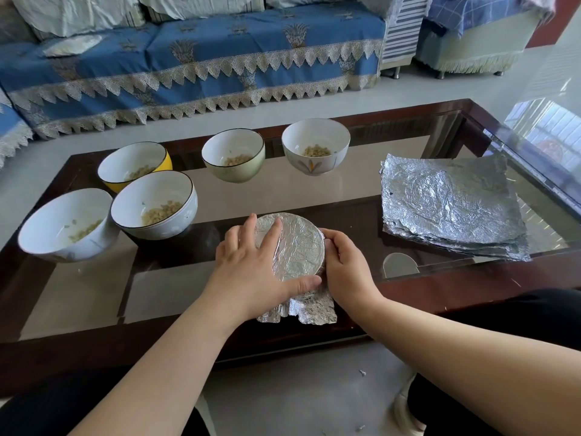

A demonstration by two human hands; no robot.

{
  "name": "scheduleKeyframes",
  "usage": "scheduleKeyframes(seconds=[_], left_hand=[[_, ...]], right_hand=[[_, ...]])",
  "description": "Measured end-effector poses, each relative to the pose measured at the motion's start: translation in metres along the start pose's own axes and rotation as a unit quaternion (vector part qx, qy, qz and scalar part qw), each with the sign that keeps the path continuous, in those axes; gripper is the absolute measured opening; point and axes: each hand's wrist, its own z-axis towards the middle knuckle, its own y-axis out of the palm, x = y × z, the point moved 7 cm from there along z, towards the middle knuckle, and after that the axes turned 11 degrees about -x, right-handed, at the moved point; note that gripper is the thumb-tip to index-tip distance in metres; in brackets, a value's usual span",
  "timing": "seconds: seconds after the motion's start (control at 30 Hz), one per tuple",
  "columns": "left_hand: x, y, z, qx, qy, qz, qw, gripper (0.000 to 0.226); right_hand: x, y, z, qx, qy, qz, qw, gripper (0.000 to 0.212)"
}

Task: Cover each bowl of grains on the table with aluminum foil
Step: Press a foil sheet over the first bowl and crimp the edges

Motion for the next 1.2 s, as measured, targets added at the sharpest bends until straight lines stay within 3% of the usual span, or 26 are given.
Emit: scheduleKeyframes(seconds=[0.33, 0.47, 0.6, 0.77, 1.0, 1.2], left_hand=[[-0.001, 0.003, 0.003, 0.000, 0.017, -0.020, 1.000, 0.120], [-0.002, 0.003, 0.003, 0.005, 0.019, -0.018, 1.000, 0.119], [-0.002, 0.004, 0.004, 0.005, 0.017, -0.020, 1.000, 0.120], [-0.002, 0.004, 0.003, 0.008, 0.018, -0.017, 1.000, 0.118], [-0.003, 0.006, 0.005, 0.020, 0.018, -0.012, 1.000, 0.121], [-0.003, 0.006, 0.006, 0.028, 0.021, -0.020, 0.999, 0.120]], right_hand=[[-0.008, -0.009, 0.004, 0.020, -0.041, -0.039, 0.998, 0.016], [-0.009, -0.009, 0.005, 0.024, -0.066, -0.035, 0.997, 0.028], [-0.012, -0.010, 0.005, 0.025, -0.109, -0.094, 0.989, 0.036], [-0.019, -0.011, -0.002, 0.055, -0.175, -0.181, 0.966, 0.032], [-0.024, -0.013, -0.005, 0.061, -0.158, -0.212, 0.962, 0.029], [-0.030, -0.013, -0.009, 0.009, -0.082, -0.243, 0.967, 0.034]])
